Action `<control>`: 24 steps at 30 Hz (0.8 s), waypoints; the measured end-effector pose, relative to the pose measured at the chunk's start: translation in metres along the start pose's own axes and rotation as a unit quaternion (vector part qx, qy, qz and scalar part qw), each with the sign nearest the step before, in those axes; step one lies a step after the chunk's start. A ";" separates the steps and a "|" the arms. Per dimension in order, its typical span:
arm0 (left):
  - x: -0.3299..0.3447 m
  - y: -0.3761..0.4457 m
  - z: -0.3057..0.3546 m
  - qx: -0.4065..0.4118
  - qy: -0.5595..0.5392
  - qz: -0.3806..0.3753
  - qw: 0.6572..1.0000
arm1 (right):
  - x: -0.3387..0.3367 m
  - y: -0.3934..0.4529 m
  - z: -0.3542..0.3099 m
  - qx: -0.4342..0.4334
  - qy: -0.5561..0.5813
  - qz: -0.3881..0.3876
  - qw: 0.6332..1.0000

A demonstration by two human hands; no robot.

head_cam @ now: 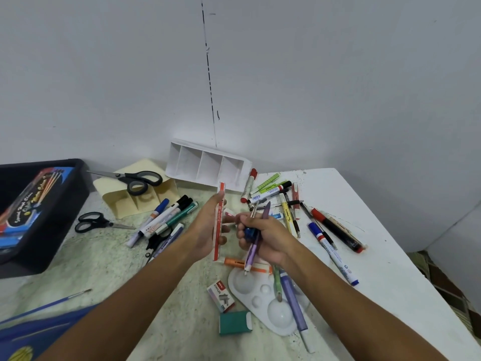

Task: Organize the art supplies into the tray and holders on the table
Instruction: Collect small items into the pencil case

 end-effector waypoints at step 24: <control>-0.115 -0.064 -0.009 0.096 0.030 0.016 0.995 | 0.101 0.024 0.061 -0.121 -0.109 0.086 0.983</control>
Point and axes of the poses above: each hand's wrist, its own y-axis towards the middle knuckle, its own x-axis out of the palm, z = x × y, the point moved 2 cm from there along y, towards the middle knuckle, and after that the axes turned 1 degree about y, right-handed, at the moved point
